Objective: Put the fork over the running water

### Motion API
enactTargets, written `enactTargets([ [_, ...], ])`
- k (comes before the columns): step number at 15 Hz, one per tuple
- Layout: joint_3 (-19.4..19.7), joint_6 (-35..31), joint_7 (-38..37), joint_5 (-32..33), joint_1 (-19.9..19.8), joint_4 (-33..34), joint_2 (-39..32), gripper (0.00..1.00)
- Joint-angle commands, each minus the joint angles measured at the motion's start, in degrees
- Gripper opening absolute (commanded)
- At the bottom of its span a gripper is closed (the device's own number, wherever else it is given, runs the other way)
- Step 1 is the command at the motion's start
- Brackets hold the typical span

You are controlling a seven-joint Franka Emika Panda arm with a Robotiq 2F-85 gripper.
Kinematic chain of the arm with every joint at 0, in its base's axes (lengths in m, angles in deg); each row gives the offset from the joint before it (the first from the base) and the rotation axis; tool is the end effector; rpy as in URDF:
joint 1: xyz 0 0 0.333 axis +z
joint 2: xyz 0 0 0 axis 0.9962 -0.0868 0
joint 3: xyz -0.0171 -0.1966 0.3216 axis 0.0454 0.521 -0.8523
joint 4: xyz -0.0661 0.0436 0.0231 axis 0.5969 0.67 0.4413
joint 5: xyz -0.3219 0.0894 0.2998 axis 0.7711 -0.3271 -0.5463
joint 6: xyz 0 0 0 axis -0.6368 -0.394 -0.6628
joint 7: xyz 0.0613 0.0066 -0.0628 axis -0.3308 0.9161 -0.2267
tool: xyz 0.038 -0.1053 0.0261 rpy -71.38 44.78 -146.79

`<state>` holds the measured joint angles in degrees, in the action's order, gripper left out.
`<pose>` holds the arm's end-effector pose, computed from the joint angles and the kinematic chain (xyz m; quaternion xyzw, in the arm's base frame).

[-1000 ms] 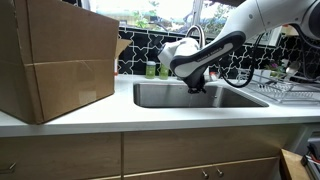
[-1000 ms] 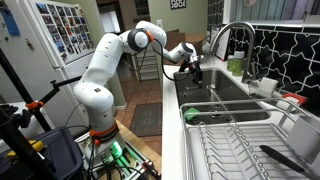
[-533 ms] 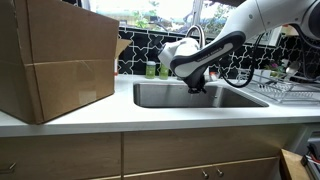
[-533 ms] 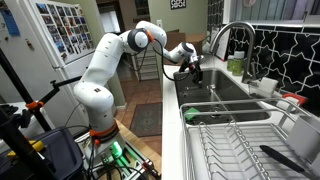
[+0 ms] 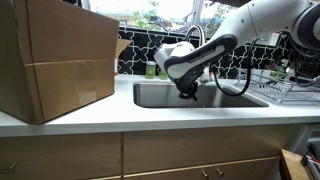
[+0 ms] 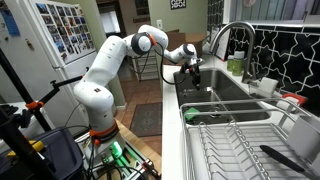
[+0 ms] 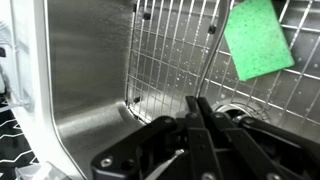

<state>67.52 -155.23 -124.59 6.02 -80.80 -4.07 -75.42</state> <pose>0.7738 -0.0972 0.2885 0.8866 -0.2854 -0.1396 0.3362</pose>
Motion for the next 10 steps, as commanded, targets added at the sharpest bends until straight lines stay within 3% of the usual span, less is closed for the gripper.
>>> enactTargets([
  [1, 0.46, -9.07, -5.65, -3.50, -1.53, 4.69, -5.02, 0.01],
  [4, 0.38, -15.50, -7.85, -6.98, -2.89, 7.30, -8.66, 0.01],
  [9, 0.19, -18.44, -6.52, -12.46, -3.98, 11.07, -12.81, 0.01],
  [10, 0.17, -18.58, -6.46, -13.27, -4.08, 11.70, -13.34, 0.13],
])
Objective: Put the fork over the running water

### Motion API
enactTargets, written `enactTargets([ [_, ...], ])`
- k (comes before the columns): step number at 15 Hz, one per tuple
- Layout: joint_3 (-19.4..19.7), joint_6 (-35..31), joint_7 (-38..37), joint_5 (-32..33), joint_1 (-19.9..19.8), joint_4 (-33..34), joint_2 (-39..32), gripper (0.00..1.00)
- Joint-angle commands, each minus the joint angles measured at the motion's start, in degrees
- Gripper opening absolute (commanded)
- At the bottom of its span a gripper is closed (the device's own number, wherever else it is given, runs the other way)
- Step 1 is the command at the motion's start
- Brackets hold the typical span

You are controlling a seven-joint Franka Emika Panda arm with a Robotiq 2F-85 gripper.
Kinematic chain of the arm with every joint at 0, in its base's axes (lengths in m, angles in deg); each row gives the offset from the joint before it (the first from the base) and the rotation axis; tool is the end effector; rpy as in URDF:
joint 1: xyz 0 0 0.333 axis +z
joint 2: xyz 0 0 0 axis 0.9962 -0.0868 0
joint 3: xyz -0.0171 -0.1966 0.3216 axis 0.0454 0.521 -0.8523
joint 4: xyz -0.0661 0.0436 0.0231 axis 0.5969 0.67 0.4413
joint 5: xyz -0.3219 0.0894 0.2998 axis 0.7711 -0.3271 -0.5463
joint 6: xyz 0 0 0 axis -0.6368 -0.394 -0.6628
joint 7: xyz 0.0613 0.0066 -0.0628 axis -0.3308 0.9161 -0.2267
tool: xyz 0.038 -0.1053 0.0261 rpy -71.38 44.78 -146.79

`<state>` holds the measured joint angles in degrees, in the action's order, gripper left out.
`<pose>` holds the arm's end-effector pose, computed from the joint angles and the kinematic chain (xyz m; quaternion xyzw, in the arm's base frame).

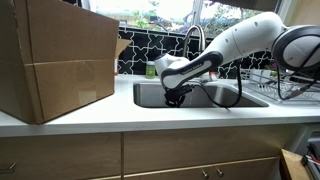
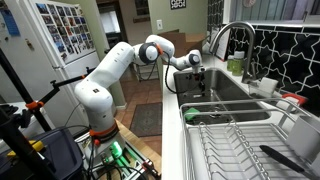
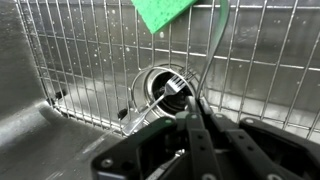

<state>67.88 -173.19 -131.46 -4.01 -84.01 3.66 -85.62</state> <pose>0.8313 -0.1150 0.2127 0.9032 -0.3634 -0.0324 0.2262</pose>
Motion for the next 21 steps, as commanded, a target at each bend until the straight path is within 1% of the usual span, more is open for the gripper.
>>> enactTargets([
  [1, -0.23, -0.95, 0.34, -3.99, -0.89, 4.40, -3.26, 0.31],
  [2, -0.22, -1.46, 0.33, -4.47, -0.66, 4.12, -2.63, 0.36],
  [3, -0.03, -1.52, 0.15, -4.64, -0.23, 3.82, -1.80, 0.45],
  [7, 0.52, -1.34, -2.48, -5.03, 1.51, 1.73, 3.15, 0.74],
  [9, 0.68, 1.08, -5.89, -5.63, 2.43, 1.19, 5.89, 0.89],
  [10, 0.87, 2.51, -8.76, -5.90, 3.07, 0.88, 7.40, 0.96],
  [11, 0.91, 5.02, -11.58, -6.25, 3.57, 0.90, 8.77, 1.00],
  [13, 0.82, 8.13, -16.04, -5.74, 4.62, -0.86, 12.58, 1.00],
  [14, 1.64, 10.36, -18.23, -3.65, 5.80, -2.11, 14.63, 1.00],
  [15, 1.57, 11.56, -19.80, -2.91, 6.30, -4.13, 17.38, 1.00],
  [17, 1.76, 15.29, -21.66, -0.40, 7.60, -7.41, 22.24, 1.00],
  [19, 0.74, 18.88, -21.01, 1.71, 8.08, -12.48, 28.43, 1.00],
  [21, 0.98, 21.48, -23.70, 6.58, 9.32, -16.64, 33.41, 1.00],
])
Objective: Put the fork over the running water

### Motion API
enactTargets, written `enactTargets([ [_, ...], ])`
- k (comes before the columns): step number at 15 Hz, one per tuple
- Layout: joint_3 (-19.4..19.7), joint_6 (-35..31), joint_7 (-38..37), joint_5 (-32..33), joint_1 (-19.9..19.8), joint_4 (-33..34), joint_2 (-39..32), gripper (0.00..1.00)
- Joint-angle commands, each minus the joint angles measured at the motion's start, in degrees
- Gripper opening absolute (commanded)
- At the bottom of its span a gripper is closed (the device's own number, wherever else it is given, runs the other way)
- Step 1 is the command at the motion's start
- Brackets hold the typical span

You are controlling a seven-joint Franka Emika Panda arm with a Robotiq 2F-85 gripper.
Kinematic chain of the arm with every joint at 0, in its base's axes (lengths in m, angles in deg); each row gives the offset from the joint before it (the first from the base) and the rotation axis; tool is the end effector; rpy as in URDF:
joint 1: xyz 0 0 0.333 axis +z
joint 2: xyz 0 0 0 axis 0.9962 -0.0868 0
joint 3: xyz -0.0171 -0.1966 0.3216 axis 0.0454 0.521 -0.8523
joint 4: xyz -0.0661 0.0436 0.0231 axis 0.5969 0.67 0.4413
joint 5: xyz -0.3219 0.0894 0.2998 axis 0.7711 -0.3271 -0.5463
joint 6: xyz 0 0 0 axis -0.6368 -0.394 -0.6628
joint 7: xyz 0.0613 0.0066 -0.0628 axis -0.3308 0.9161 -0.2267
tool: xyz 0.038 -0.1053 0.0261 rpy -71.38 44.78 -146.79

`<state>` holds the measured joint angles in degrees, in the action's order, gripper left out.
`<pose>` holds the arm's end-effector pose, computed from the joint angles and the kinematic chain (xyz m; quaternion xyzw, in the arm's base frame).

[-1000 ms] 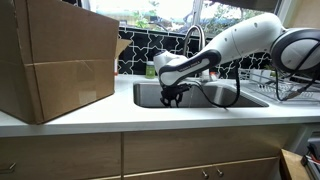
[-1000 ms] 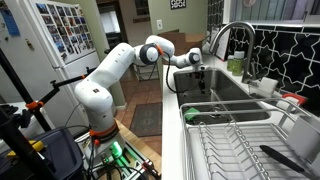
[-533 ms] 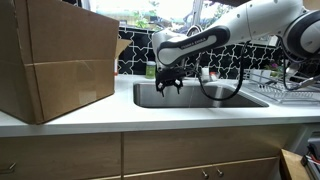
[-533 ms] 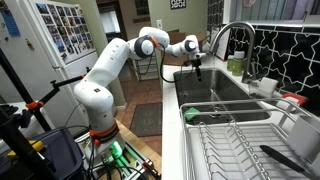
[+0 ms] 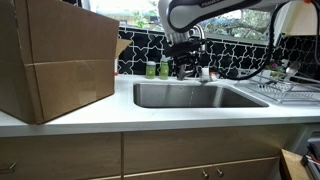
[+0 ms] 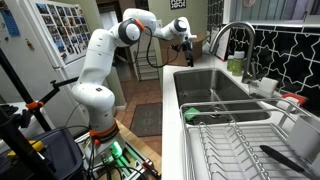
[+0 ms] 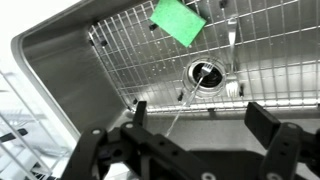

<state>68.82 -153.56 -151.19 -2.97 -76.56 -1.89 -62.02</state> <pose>0.7679 -0.0380 0.4784 0.8215 -0.5210 0.0055 0.2319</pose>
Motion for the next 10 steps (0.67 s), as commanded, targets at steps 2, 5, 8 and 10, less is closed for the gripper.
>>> enactTargets([
  [2, -0.27, 3.73, -7.68, 11.93, 2.51, -15.55, 14.97, 1.00],
  [5, -1.82, 4.77, -15.27, 20.88, 2.15, -22.68, 21.75, 1.00],
  [8, -4.31, 6.47, -20.22, 23.72, -0.02, -27.39, 26.31, 1.00],
  [10, -5.69, 6.83, -16.94, 22.00, -1.65, -21.66, 22.36, 1.00],
])
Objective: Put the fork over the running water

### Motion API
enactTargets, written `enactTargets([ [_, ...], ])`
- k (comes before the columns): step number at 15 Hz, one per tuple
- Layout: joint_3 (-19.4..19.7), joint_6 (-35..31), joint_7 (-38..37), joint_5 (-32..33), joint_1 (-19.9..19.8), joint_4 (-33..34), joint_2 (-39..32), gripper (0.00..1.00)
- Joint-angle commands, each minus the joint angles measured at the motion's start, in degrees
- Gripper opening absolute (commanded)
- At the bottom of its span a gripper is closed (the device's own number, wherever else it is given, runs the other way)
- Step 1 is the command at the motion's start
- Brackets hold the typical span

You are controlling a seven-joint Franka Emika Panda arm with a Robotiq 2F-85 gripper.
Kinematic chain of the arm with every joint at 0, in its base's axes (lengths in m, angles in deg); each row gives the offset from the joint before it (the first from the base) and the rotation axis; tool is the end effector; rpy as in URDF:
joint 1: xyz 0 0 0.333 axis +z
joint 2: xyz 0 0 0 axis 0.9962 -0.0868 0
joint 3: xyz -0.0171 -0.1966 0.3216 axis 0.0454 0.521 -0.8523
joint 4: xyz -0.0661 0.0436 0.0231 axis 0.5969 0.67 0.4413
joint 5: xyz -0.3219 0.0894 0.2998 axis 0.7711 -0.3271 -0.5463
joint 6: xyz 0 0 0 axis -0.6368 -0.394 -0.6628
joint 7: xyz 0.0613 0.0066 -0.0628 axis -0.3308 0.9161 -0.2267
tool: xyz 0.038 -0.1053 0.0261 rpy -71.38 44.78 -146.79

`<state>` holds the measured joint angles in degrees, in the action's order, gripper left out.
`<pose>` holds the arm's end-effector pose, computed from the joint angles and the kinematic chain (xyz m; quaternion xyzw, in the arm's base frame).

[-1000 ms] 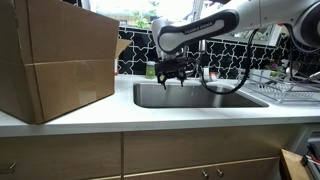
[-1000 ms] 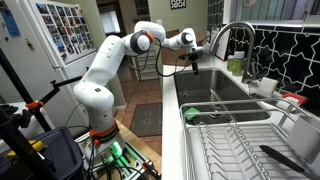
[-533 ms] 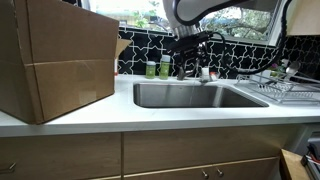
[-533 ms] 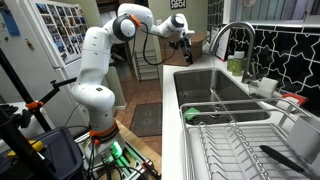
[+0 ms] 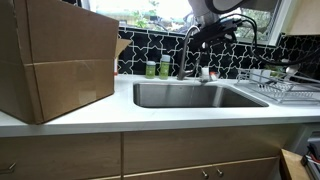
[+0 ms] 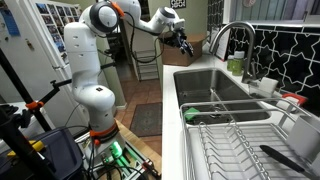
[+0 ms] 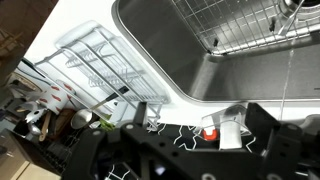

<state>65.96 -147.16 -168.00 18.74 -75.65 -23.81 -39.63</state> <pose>0.6340 -0.0628 0.5710 0.7148 -0.5862 0.1052 0.3666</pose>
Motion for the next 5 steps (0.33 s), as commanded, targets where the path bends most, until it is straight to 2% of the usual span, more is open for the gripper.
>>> enactTargets([
  [1, -3.25, 0.41, -0.08, 0.27, -2.89, 0.43, 0.08, 1.00],
  [5, -3.68, 0.31, -0.10, 0.26, -3.21, 0.83, -0.64, 1.00],
])
